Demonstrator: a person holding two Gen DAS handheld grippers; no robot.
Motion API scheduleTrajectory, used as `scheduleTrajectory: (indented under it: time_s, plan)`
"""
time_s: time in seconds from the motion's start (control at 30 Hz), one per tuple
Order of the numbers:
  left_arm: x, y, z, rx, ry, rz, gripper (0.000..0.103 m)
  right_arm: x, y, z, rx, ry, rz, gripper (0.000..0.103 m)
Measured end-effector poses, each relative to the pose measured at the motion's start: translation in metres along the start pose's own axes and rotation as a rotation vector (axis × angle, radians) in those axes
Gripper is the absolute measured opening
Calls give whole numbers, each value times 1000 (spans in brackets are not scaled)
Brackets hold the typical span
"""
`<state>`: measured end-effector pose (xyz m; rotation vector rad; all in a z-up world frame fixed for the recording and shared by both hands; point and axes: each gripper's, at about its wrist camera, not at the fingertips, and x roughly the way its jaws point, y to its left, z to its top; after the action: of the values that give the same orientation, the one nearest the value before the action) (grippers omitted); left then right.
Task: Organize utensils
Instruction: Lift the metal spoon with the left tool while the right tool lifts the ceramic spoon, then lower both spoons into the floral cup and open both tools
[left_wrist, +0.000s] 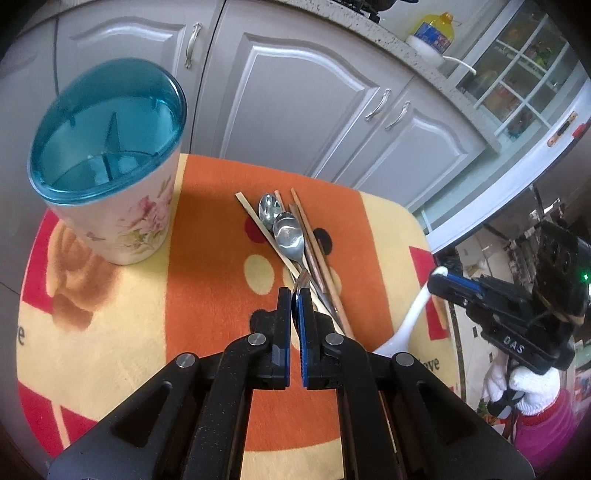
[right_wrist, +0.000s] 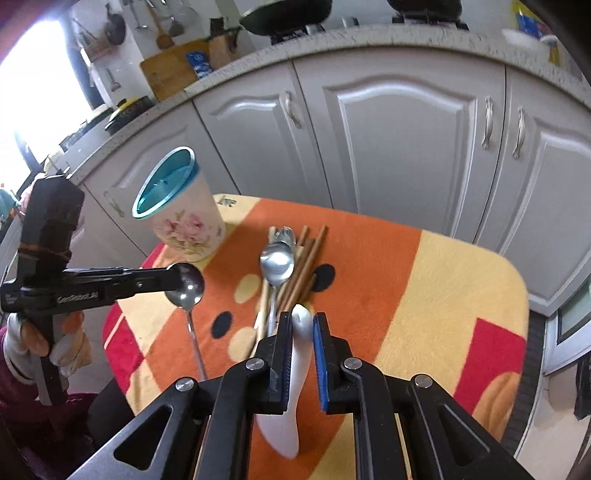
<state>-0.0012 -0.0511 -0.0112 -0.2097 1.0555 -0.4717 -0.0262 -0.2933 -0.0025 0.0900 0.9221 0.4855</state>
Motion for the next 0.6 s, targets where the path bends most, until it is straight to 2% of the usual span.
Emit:
scheduleTrajectory:
  time_s: [0.27, 0.6]
  plan:
    - [-31, -3, -3, 1, -48, -18, 2, -25, 22, 0, -63, -39, -22, 10]
    - [-73, 5, 13, -20, -129, -27, 2, -45, 53, 28, -139, -95, -22, 7]
